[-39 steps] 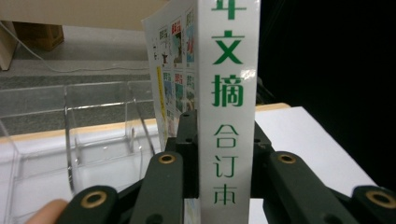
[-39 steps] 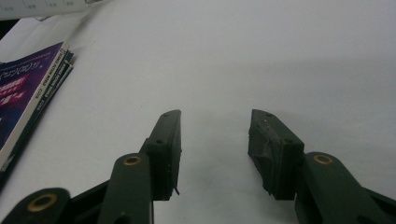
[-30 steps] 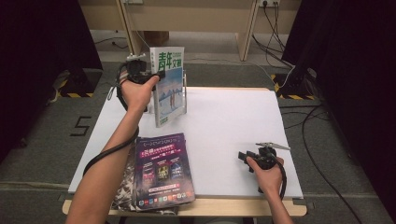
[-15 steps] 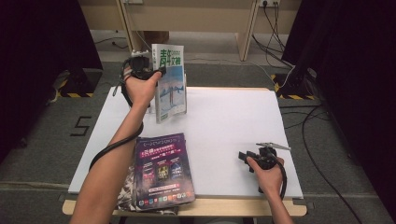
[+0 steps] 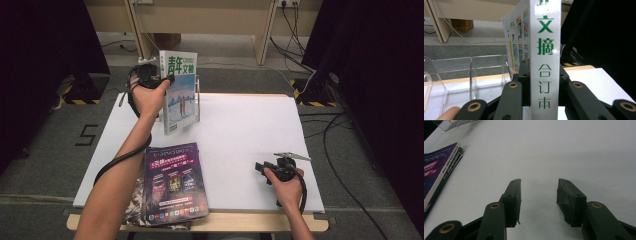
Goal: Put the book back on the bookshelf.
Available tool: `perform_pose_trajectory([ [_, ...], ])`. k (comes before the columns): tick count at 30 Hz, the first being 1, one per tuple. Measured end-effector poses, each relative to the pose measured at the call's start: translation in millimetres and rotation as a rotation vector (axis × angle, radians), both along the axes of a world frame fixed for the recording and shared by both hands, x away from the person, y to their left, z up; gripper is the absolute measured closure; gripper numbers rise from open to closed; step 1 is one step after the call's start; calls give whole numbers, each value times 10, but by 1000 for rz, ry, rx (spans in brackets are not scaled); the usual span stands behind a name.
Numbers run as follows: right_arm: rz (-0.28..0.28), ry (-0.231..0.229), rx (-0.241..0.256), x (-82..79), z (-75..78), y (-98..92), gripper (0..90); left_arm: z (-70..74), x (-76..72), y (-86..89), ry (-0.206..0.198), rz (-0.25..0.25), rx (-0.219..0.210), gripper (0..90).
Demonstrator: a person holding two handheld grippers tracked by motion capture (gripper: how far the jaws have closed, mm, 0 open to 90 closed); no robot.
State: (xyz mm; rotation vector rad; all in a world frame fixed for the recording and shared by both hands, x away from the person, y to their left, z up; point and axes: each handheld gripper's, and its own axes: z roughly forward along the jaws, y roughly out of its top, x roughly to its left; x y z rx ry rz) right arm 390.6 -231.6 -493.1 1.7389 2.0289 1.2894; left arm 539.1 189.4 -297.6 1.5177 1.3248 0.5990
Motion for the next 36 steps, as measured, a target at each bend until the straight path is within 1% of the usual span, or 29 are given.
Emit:
perform_pose_trajectory([
  [2, -2, -2, 3, -3, -3, -3, 547, 1, 37, -22, 1, -1, -5, 736],
  [5, -1, -3, 2, -3, -3, -2, 547, 19, 90, -53, -9, 1, -13, 736],
  [9, 1, -1, 2, -1, -2, -8, 548, 44, 179, -101, -40, 15, -16, 736],
  [11, 2, -1, 2, -2, -2, -9, 548, 31, 225, -126, -66, 25, -17, 736],
  [12, 2, -3, 3, -2, -4, -7, 548, 13, 237, -141, -83, 25, -11, 736],
  [14, 2, -2, 2, -3, -3, -9, 548, -49, 249, -172, -104, 16, 16, 735],
  [15, 3, 0, -2, -3, -2, -14, 548, -82, 250, -180, -110, 19, 23, 735],
  [16, 4, 5, 9, -2, -2, -9, 549, -130, 252, -184, -110, 20, 32, 734],
  [18, 3, 5, 7, -3, -2, -13, 549, -247, 247, -177, -106, 20, 56, 734],
  [19, 6, 0, 6, -2, -5, -14, 549, -285, 229, -168, -122, 21, 65, 734],
  [20, 6, 0, 6, -2, -5, -14, 549, -303, 209, -153, -130, 23, 69, 733],
  [21, 4, 1, 7, -4, -4, -12, 549, -324, 176, -131, -141, 11, 79, 732],
  [23, 6, -5, 0, -1, -6, -10, 548, -345, 130, -107, -151, 7, 98, 731],
  [24, 5, -2, 3, -2, -4, -5, 548, -363, 101, -87, -154, 1, 101, 729],
  [25, 4, -2, 3, -5, -4, -2, 548, -376, 70, -62, -153, -5, 94, 729],
  [28, 2, -4, -3, -7, -4, 1, 548, -422, -39, 5, -149, -18, 93, 727],
  [29, 0, -1, -1, -10, -3, 5, 547, -445, -92, 23, -148, -25, 100, 727],
  [30, 4, -10, -9, -9, -7, 1, 547, -455, -124, 32, -145, -29, 103, 726],
  [32, 4, -10, -9, -9, -6, 3, 547, -482, -211, 61, -133, -44, 101, 725],
  [34, 3, -11, -11, -8, -5, 5, 547, -508, -295, 98, -124, -55, 90, 720],
  [36, 3, -10, -13, -10, -4, 8, 546, -545, -365, 130, -108, -66, 97, 717],
])
